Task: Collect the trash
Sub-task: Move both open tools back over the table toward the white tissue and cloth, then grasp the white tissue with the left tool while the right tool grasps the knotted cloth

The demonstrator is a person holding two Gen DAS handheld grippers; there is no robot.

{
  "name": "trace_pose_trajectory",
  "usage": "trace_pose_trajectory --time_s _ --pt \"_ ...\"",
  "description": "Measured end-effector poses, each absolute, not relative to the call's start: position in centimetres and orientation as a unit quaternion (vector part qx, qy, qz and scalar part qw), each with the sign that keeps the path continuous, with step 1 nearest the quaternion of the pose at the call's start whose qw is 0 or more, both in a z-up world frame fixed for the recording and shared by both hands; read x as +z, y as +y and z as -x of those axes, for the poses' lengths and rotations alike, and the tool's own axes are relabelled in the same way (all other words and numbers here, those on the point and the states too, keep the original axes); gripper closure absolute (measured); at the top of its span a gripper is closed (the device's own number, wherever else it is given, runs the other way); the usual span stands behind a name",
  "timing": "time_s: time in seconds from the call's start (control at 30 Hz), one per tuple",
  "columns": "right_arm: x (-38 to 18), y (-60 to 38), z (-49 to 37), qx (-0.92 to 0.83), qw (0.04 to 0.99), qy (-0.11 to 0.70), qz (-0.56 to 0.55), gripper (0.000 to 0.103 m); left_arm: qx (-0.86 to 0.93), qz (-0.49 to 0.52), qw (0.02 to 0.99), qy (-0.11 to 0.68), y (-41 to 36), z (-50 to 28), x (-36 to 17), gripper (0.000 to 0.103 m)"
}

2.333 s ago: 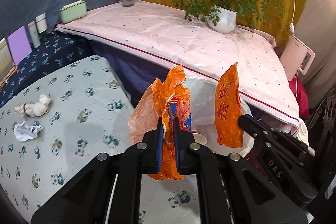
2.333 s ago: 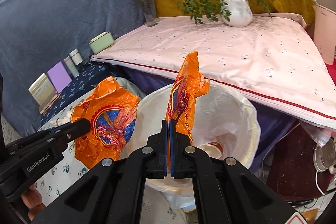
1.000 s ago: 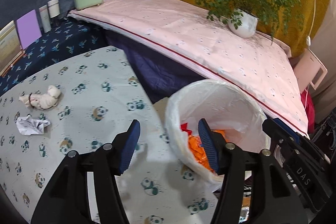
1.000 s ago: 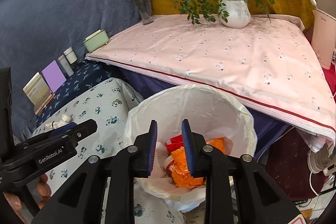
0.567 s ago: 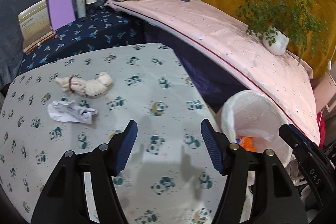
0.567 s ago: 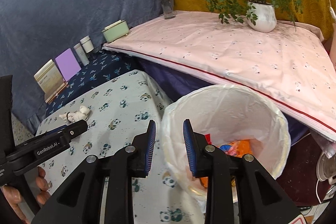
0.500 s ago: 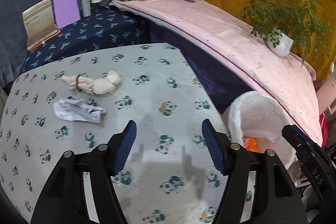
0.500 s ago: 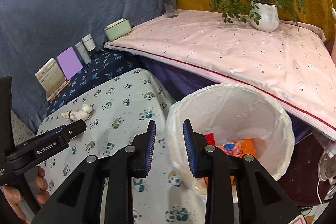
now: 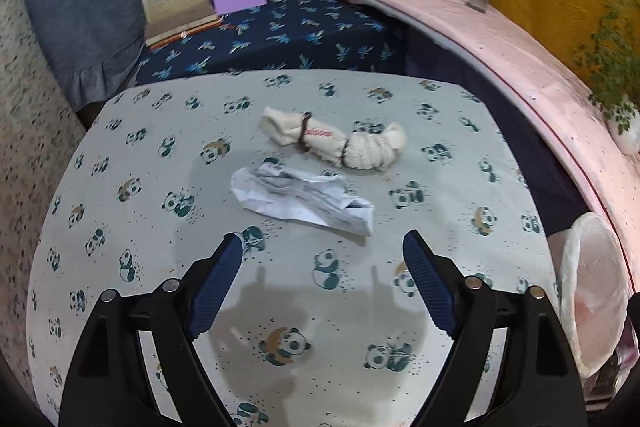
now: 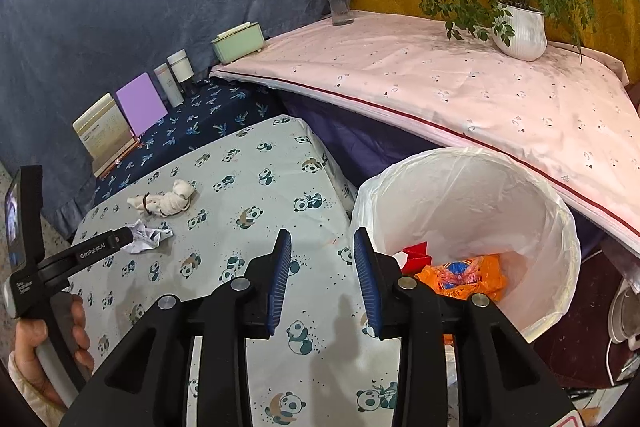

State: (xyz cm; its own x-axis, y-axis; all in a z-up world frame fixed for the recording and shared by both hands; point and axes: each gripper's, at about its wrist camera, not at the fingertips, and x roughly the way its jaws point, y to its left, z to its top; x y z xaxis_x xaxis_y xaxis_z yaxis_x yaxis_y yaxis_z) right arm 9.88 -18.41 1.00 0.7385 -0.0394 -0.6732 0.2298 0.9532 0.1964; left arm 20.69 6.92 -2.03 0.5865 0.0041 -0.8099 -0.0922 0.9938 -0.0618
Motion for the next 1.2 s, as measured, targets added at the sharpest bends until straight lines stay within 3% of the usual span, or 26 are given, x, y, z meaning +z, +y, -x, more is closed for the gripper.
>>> trace_pose_trajectory --time_s 0.9,1.07,1.13,1.17,1.2 --pt "-0.4 -11.7 -18.8 -0.003 0.919 0.380 -0.103 0.070 0.076 0.201 0.829 0.517 11.3 -27.5 -5.8 0.026" --pt "-0.7 -9.8 -20.6 0.015 0.918 0.386 -0.089 0.070 0.057 0.207 0.812 0.543 12.2 -27.6 -7.7 0.065" --pt "-0.9 -8.7 -21.6 0.025 0.917 0.390 -0.083 0.070 0.041 0.207 0.813 0.542 12.7 -27.2 -8.0 0.073" --pt "-1.0 -8.2 -22.0 0.030 0.916 0.392 -0.080 0.070 0.036 0.205 0.816 0.540 12.9 -27.1 -7.8 0.083" --pt "-1.2 -7.6 -22.5 0.036 0.915 0.394 -0.075 0.070 0.032 0.199 0.819 0.538 13.1 -26.9 -7.6 0.083"
